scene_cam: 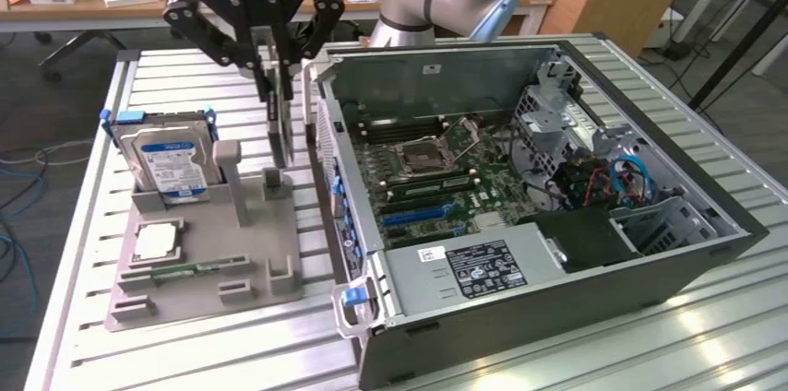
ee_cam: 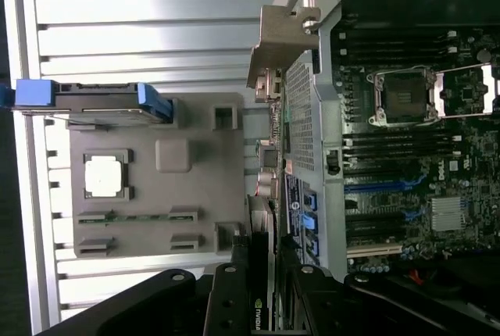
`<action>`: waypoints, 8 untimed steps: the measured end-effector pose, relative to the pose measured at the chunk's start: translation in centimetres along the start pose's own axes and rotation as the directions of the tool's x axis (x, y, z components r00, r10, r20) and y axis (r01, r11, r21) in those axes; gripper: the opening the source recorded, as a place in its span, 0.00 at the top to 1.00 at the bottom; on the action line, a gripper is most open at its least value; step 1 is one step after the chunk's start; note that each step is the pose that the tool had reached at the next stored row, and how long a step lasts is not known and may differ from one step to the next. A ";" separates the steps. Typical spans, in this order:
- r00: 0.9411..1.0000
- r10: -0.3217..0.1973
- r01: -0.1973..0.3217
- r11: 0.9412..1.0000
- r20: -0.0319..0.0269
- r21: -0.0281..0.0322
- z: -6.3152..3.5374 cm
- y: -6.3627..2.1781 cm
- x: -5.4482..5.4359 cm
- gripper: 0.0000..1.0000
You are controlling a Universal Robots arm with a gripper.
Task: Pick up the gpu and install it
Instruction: 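Pick up the gpu and move the gpu toward the slot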
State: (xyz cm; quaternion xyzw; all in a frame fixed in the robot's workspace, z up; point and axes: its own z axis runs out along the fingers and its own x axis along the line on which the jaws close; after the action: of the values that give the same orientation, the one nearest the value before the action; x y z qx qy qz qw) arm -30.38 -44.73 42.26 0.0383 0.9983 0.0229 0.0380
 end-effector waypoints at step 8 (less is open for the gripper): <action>1.000 0.000 0.000 1.000 -0.001 0.000 0.19 0.22 -2.9 0.74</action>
State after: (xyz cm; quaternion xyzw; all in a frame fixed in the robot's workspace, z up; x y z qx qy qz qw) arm -27.45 -44.73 42.30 0.0383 0.9983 0.0231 0.0374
